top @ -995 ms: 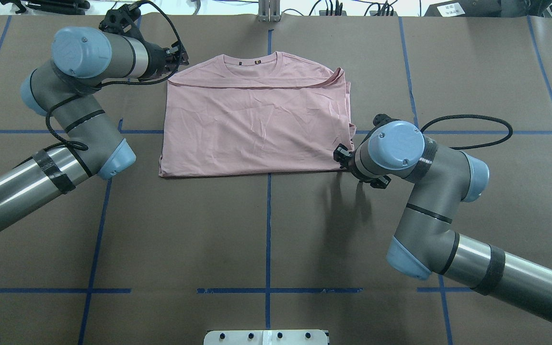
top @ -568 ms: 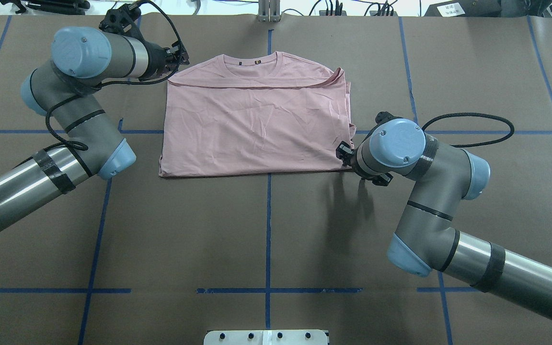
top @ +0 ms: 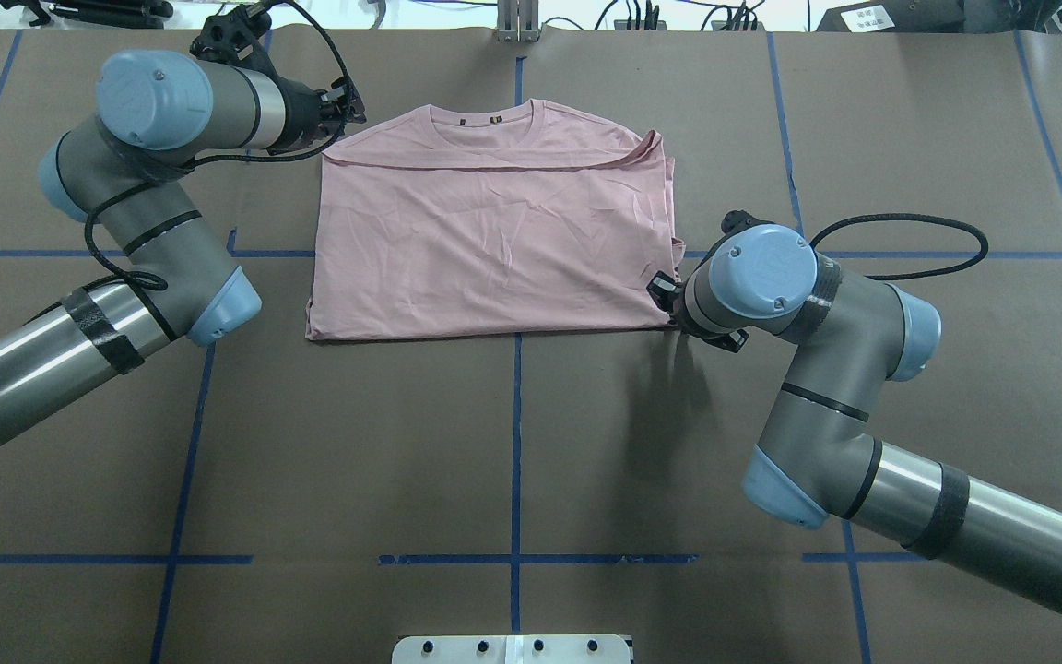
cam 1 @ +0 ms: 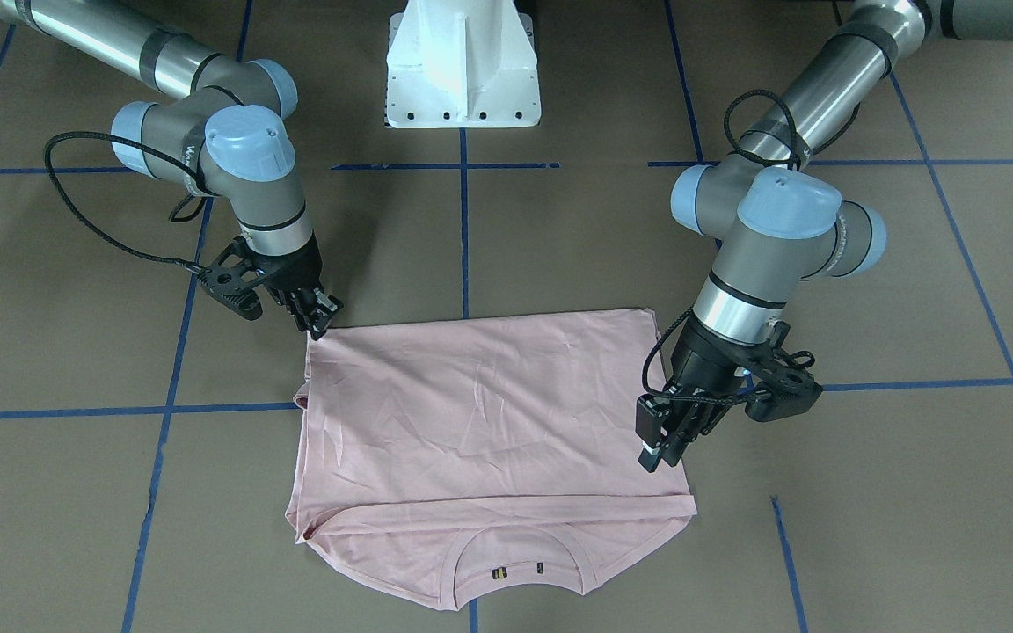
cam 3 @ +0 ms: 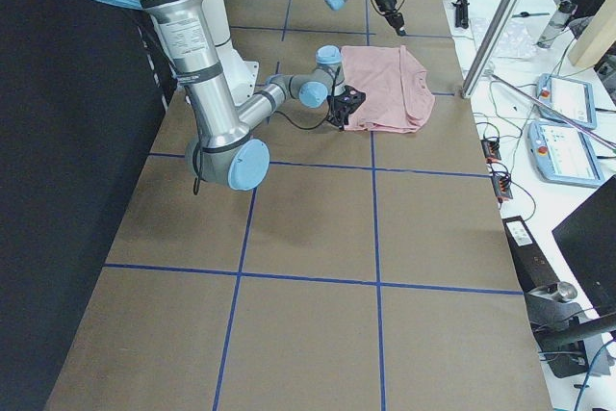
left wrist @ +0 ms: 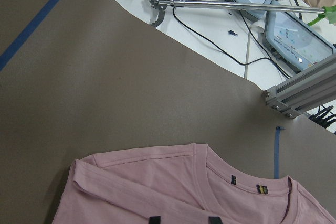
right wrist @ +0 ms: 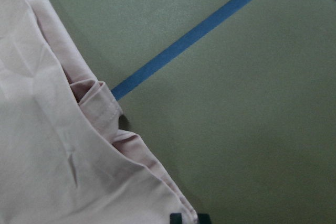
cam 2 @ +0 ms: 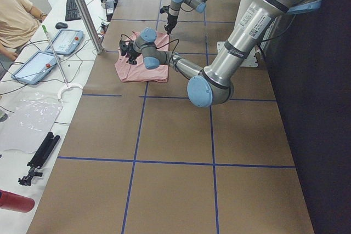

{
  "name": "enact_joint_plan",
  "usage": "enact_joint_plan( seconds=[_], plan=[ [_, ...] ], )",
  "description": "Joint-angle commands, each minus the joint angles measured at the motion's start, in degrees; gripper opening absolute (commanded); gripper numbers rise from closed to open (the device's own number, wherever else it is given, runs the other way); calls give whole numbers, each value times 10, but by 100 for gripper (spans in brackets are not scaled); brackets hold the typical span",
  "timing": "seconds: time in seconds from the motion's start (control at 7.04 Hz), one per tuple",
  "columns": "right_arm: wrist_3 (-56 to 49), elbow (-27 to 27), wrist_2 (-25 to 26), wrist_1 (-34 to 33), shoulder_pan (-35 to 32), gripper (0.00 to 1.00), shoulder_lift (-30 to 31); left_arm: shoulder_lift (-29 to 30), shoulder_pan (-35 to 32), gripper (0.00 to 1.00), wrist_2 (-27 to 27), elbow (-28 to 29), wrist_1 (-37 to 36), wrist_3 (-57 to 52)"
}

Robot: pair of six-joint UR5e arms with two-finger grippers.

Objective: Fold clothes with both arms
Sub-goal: 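Grasp the shirt edge with the right gripper and drag it toward the robot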

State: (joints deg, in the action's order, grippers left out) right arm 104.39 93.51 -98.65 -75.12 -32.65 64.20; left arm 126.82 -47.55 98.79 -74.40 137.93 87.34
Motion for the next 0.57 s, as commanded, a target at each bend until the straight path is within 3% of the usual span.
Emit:
enact_joint_plan(
  seconds=[0.0,0.43],
  plan=[
    [-1,-6,0,4,-2,0,-2,-2,0,42,0,-9,-5,2],
    [0,13,-5,0,-13,0,-3,-2,0,42,0,-9,-4,3]
  ],
)
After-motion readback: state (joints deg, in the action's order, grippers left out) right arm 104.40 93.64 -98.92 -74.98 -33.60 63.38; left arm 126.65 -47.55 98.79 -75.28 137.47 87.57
